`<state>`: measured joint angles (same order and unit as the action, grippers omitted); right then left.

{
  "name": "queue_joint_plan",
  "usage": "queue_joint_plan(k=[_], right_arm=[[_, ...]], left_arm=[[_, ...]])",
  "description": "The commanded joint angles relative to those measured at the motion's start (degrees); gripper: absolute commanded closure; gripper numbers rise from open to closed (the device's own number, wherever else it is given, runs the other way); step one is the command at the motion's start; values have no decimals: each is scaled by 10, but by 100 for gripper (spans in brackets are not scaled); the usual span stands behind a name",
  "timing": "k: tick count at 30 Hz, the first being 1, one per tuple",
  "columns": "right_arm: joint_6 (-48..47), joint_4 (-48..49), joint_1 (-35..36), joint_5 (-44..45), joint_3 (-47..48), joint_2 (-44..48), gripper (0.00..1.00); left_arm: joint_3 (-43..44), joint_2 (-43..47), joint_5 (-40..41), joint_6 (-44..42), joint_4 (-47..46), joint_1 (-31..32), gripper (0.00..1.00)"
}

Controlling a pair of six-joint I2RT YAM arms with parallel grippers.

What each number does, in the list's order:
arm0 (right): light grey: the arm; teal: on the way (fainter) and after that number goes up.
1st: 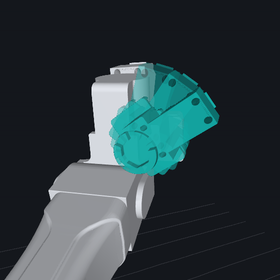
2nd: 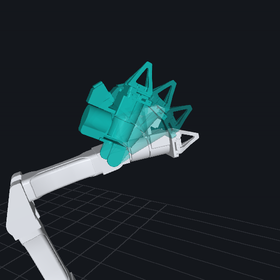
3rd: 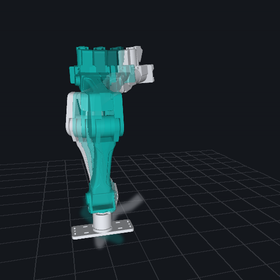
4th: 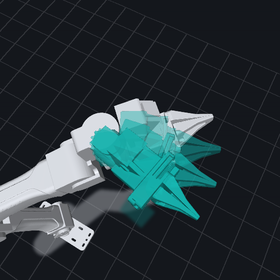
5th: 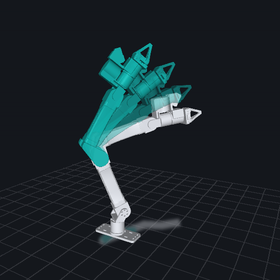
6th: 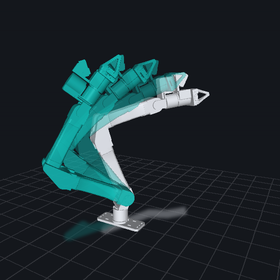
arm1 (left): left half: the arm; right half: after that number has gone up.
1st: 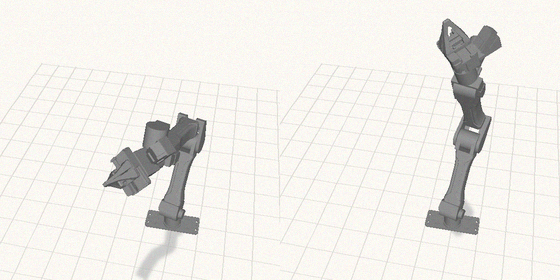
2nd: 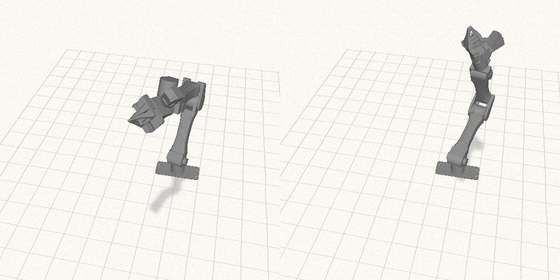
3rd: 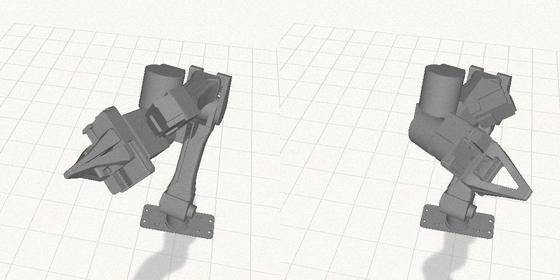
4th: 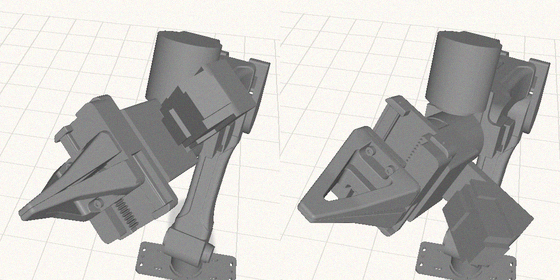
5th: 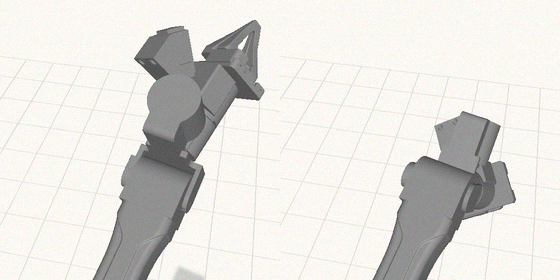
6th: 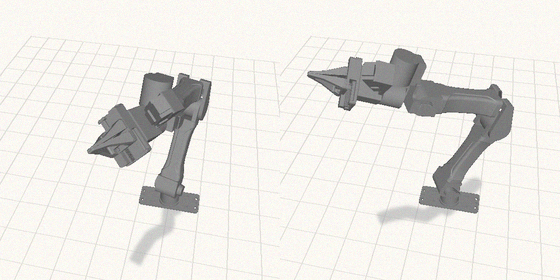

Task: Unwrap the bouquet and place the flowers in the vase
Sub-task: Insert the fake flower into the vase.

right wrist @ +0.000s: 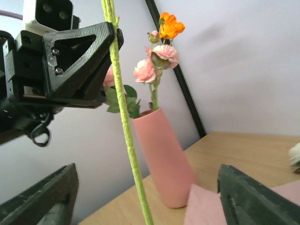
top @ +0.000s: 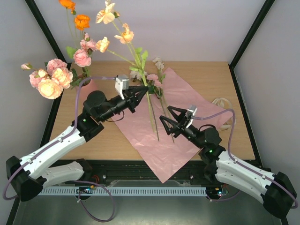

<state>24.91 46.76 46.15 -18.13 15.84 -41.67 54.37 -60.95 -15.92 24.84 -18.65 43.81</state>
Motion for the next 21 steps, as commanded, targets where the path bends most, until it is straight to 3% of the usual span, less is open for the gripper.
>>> queue_joint_plan(k=[1, 3, 8, 12, 21], right_arm=[[-10, -17, 3, 49, -11, 26, 14], [-9, -24, 3, 80, -15, 30, 0], [-14, -74, 3, 141, -4, 27, 1], [-10, -94, 3, 143, 4, 34, 1], [5, -78, 3, 120, -5, 35, 1]], left_arm=[[19, 27, 144, -136, 64, 2, 98], [34, 31, 193, -176, 90, 2, 98], [69, 32, 332, -264, 124, 1, 98], [68, 32, 432, -327, 83, -12, 98], [100, 14, 462, -339, 44, -112, 98]])
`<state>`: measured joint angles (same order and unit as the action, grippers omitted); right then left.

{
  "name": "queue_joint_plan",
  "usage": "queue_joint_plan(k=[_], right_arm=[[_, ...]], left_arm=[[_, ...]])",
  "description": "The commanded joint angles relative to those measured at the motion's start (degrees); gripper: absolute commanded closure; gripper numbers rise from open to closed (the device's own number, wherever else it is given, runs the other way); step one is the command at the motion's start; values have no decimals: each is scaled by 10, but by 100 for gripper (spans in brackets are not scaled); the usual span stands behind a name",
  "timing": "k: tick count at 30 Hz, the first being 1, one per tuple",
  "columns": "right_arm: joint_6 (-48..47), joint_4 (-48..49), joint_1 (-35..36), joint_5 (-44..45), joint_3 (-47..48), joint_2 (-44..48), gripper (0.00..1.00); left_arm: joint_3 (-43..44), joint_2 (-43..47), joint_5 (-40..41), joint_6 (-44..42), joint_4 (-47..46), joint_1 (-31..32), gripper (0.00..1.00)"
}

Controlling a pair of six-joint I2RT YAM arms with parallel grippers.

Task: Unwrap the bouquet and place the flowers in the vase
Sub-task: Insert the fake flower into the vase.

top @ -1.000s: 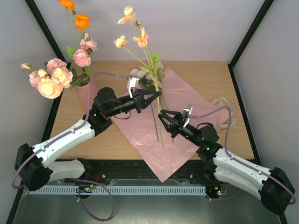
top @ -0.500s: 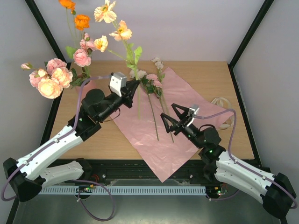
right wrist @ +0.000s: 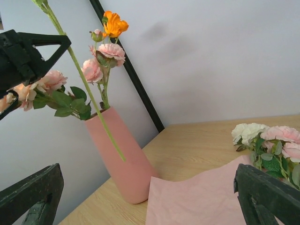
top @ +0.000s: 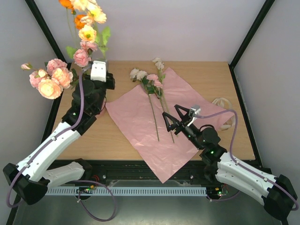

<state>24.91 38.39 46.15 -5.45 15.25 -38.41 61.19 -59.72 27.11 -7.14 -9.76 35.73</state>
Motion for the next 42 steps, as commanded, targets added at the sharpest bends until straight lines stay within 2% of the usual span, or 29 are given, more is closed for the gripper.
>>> queue_joint_plan(k=[1, 9, 18, 34, 42], right_arm=[[5, 1, 3, -9, 4, 3, 1], [-5, -4, 3, -10, 7, 5, 1], [-8, -4, 3, -24, 10, 1, 1], [-4, -9, 3, -15, 15, -17, 1], [-1, -5, 3, -18, 16, -24, 1]], left_arm=[[37, 2, 28, -20, -50, -40, 98], [82, 11, 22, -22, -88, -87, 98], [91, 30, 22, -24, -125, -104, 98], [85, 73, -1, -20, -96, -104, 98], [69, 67, 21, -47, -94, -106, 98]])
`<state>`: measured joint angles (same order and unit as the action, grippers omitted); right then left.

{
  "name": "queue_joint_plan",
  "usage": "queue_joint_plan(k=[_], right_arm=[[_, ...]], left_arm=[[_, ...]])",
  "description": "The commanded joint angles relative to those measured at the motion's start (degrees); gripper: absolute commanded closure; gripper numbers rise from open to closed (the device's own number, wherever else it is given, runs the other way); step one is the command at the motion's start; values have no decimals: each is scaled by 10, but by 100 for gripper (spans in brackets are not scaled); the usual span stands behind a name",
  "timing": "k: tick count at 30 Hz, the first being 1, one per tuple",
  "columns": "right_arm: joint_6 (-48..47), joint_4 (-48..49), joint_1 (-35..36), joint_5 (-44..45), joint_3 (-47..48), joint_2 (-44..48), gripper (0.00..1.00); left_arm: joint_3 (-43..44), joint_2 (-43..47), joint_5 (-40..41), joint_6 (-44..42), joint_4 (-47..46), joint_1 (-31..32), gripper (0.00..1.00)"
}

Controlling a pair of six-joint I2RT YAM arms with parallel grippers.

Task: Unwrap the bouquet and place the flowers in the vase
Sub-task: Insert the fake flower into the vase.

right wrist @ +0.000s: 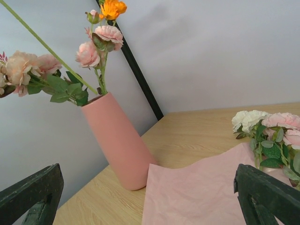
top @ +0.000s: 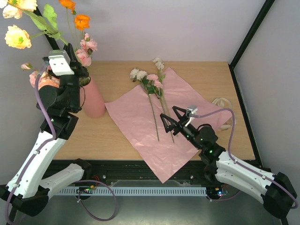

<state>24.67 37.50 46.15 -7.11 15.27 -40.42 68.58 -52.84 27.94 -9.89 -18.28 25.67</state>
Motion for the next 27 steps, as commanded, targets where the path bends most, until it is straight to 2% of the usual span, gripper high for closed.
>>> queue_joint_plan(k=[1, 5, 9, 18, 27], right_arm=[[3, 4, 3, -2, 15, -6, 1], [6, 5, 3, 0, 14, -8, 1], [6, 6, 3, -1, 13, -9, 1], [6, 4, 3, 1, 13, -7, 1], [-1, -3, 3, 8, 13, 8, 1]], left_arm=[[-9, -5, 16, -27, -12, -8, 98], [-15, -18, 21, -40, -7, -23, 98], [-18, -30, 7, -19, 17, -41, 98], [3, -62, -49, 92, 133, -88, 97], [18, -84, -30, 102, 226, -105, 94]])
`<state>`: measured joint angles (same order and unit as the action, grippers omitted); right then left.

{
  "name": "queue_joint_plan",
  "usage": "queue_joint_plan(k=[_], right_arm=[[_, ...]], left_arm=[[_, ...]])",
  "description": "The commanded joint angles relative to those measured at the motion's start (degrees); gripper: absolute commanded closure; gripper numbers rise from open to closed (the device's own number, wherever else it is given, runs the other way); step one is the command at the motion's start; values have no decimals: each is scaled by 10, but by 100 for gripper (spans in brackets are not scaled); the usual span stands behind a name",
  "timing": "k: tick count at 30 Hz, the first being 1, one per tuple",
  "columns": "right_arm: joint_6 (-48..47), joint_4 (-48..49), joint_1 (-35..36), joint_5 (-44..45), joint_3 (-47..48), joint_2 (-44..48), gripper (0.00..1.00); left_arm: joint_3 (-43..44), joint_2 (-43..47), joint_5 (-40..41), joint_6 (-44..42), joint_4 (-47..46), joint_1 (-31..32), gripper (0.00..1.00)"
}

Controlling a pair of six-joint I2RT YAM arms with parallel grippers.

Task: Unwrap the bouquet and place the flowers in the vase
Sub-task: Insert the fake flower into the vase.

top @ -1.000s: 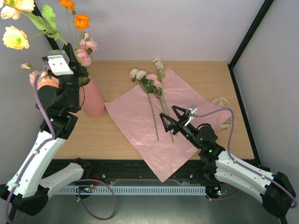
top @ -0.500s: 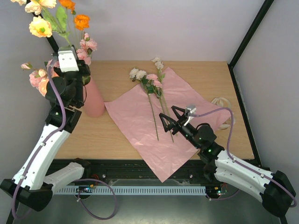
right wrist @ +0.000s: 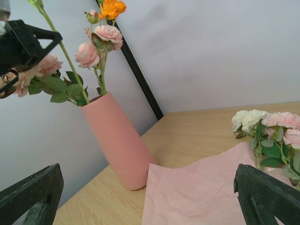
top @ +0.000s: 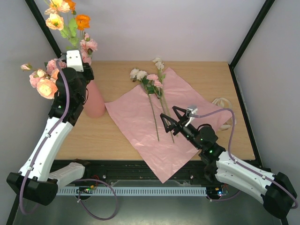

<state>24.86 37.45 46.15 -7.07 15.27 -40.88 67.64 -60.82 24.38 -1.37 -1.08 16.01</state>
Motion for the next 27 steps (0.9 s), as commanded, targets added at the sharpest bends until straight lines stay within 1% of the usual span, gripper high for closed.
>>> queue_joint_plan(k=[1, 5, 9, 12, 15, 18, 23, 27], right_arm=[[-3, -3, 3, 8, 14, 14, 1], [1, -12, 3, 12, 19, 15, 1], [3, -22, 3, 13, 23, 16, 1], [7, -27, 3, 16, 25, 21, 1], [12, -39, 3, 24, 30, 25, 1], [12, -70, 3, 24, 48, 21, 1], [11, -187, 3, 39, 122, -22, 1], [12, -249, 3, 84, 154, -56, 1]], left_arm=[[29, -6, 9, 19, 64, -11, 92], [34, -9, 25, 27, 96, -14, 89], [50, -16, 25, 44, 147, -17, 77], [53, -14, 15, 60, 183, -16, 66], [55, -7, -25, 76, 216, -16, 58], [53, 5, -67, 88, 239, -17, 52], [53, 26, -122, 101, 262, -17, 46], [40, 55, -185, 105, 261, -16, 40]])
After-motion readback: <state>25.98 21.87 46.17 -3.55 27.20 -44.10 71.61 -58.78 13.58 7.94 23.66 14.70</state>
